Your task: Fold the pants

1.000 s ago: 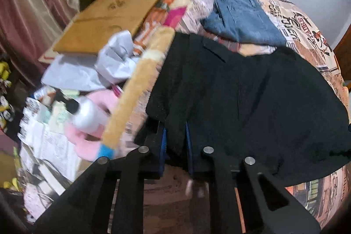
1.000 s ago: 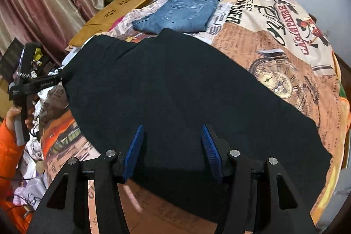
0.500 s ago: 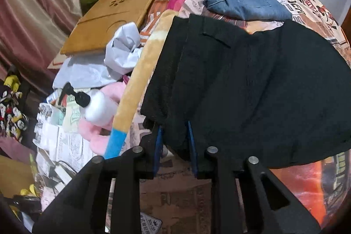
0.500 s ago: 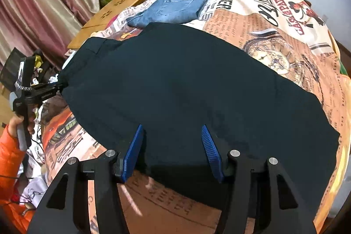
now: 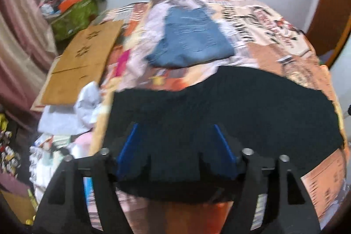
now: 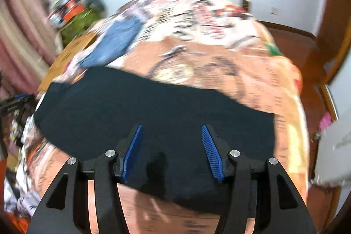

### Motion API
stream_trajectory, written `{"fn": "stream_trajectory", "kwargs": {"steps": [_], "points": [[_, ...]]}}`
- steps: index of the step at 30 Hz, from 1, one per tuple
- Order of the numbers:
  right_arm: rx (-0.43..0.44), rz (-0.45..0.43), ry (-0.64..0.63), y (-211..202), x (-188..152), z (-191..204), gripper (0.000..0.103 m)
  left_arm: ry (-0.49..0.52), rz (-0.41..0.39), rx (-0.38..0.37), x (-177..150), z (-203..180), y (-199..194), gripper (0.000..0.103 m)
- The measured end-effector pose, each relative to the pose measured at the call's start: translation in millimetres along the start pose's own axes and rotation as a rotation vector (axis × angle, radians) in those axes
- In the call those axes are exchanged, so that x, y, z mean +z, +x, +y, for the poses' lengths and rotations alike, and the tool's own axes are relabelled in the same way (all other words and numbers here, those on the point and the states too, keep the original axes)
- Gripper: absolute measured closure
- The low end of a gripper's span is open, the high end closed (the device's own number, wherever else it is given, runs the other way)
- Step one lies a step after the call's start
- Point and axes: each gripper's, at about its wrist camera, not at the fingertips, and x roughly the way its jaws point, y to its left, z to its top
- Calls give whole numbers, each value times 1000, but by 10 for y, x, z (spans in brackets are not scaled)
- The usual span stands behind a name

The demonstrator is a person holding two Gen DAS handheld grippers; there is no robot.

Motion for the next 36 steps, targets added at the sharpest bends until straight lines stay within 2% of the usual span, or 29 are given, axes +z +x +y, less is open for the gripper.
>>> {"fn": "stream_trajectory", "kwargs": {"steps": [5,12,15,23,28,29,30,32,36], "points": [[-71,16,101,12,-149,-598,51,29,80,-80,142,-531,280,28],[-50,45,236,239,-275,-1122,51,87,203,-140,22,-1077,674,27],[-35,38,252,341,-254,-1190,51,81,182,-117,-38,-1143,713,18],[-14,58,252,723,-152,-1326,52,32,205,-136,-40,-1063,786,9],[-24,71,245,804,-212,-1369,62,33,194,-124,-61,-1088,779,9],[-31,70,240,803,-217,-1368,66,39,193,-122,-61,-1099,779,9],[-34,66,237,798,-234,-1374,75,45,192,-119,-58,-1110,781,9],[-20,67,239,821,-246,-1380,78,48,191,-116,-57,-1120,783,9],[-45,65,192,836,-235,-1293,86,46,187,-113,-60,-1123,782,9]]}}
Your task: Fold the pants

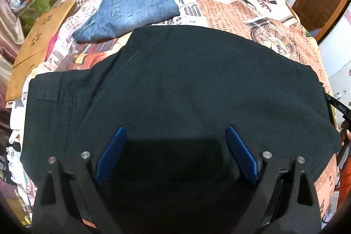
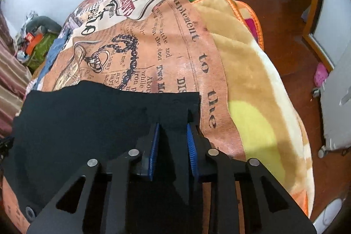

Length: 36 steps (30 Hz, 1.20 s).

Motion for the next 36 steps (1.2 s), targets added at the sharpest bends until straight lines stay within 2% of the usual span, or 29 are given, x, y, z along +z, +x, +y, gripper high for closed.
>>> {"fn": "stream_trajectory", "kwargs": {"steps": [3,11,15,21,23,25,29,30,33,36], "points": [[-27,-33,-36,-68,18,88,95,-3,0,-2,-5,6,-4,9],[-120,-203,-97,-442,208,207,96,1,-5,1,-14,-1,-10,9],[-151,-173,-107,-250,266,220,96,4,-7,1,-30,-10,-20,9],[-163,-39,-117,162,240,204,95,16,-12,4,-49,-22,-46,9],[-169,-23,-109,127,270,196,93,30,-10,10,-38,-39,-59,9],[-175,-9,-88,72,291,151,87,62,-4,18,-13,-79,-87,9],[-177,-5,-19,-220,279,-3,85,131,-23,11,53,-218,-196,9],[-167,-13,1,-312,258,-33,81,151,-35,6,81,-279,-238,9],[-145,-48,41,-569,175,-47,57,196,-66,-19,163,-458,-326,9],[-128,-95,70,-832,15,-5,56,247,-92,-53,249,-695,-392,9]]}}
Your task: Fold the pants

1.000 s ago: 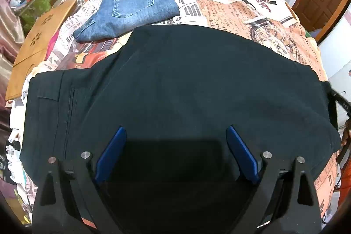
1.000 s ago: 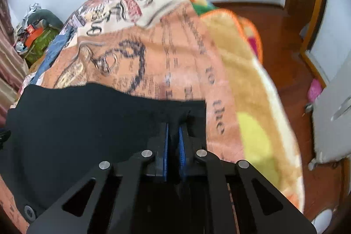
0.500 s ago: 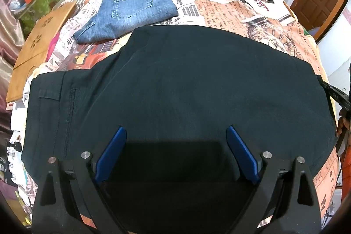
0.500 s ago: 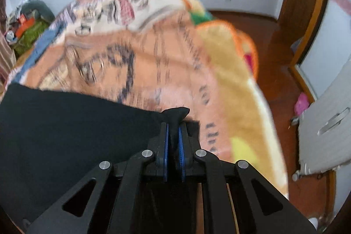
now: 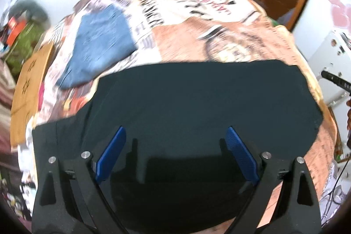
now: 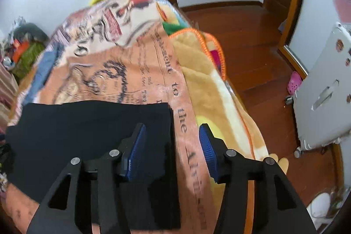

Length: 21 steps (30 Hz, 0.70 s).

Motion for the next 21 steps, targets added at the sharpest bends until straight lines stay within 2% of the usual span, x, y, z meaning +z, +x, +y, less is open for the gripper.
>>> {"fn": "stream_trajectory", "kwargs": {"steps": [3,8,12,18,21], "points": [[54,1,82,-142,-165,-24,52,51,-10,-39,99,-232,7,9],[112,39,198,-175,-489,9,52,131,4,-74,168,-574,126,9],[151,72,292,-139,-734,10,52,177,45,-112,182,-792,272,9],[210,131,422,-19,-1021,-39,52,229,121,-121,143,-1031,534,9],[217,118,439,3,-1054,-38,51,243,133,-124,134,-1111,591,9]]}}
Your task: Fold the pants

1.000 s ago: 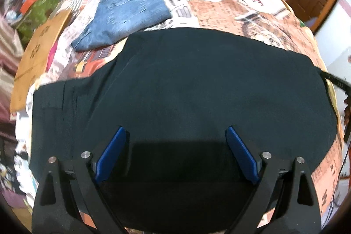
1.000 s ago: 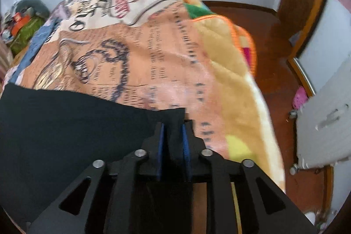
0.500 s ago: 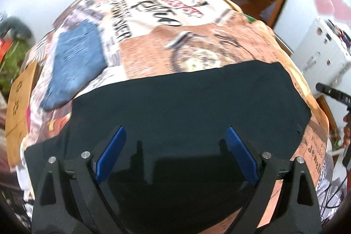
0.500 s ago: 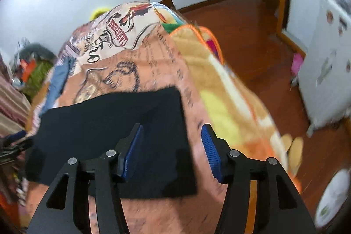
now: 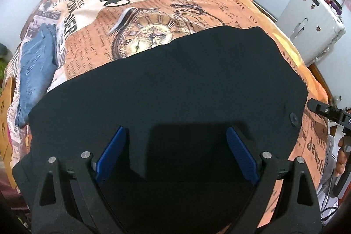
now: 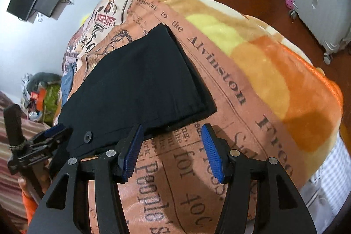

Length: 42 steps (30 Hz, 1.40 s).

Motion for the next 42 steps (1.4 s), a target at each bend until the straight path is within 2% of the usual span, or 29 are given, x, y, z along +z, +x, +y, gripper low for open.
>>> {"fn": "stream_trajectory", "kwargs": {"steps": [3,8,14,16,19,21,24,33,42], "points": [[27,-4,24,34,35,-33,48,-6,12,-18,41,-29,46,9],[45,-21,61,112,101,-101,47,-34,26,-36,78,-98,126,4],[13,-69,12,167,138,-61,48,8,24,-34,87,-255,166,2],[-33,-76,-26,197,162,-32,66,8,22,-39,90,-257,176,2],[-30,-77,-56,216,192,-21,80,3,19,-42,89,-248,166,2],[-27,-77,-76,206,205,12,85,1,17,-41,92,-244,149,2],[-44,-98,-126,144,209,123,87,-4,8,-35,93,-226,105,2],[-32,-209,-259,-267,314,570,88,-77,-95,-57,32,-55,-309,2],[83,-287,-387,-632,353,1262,88,-160,-239,-1,-181,384,-905,2]]}}
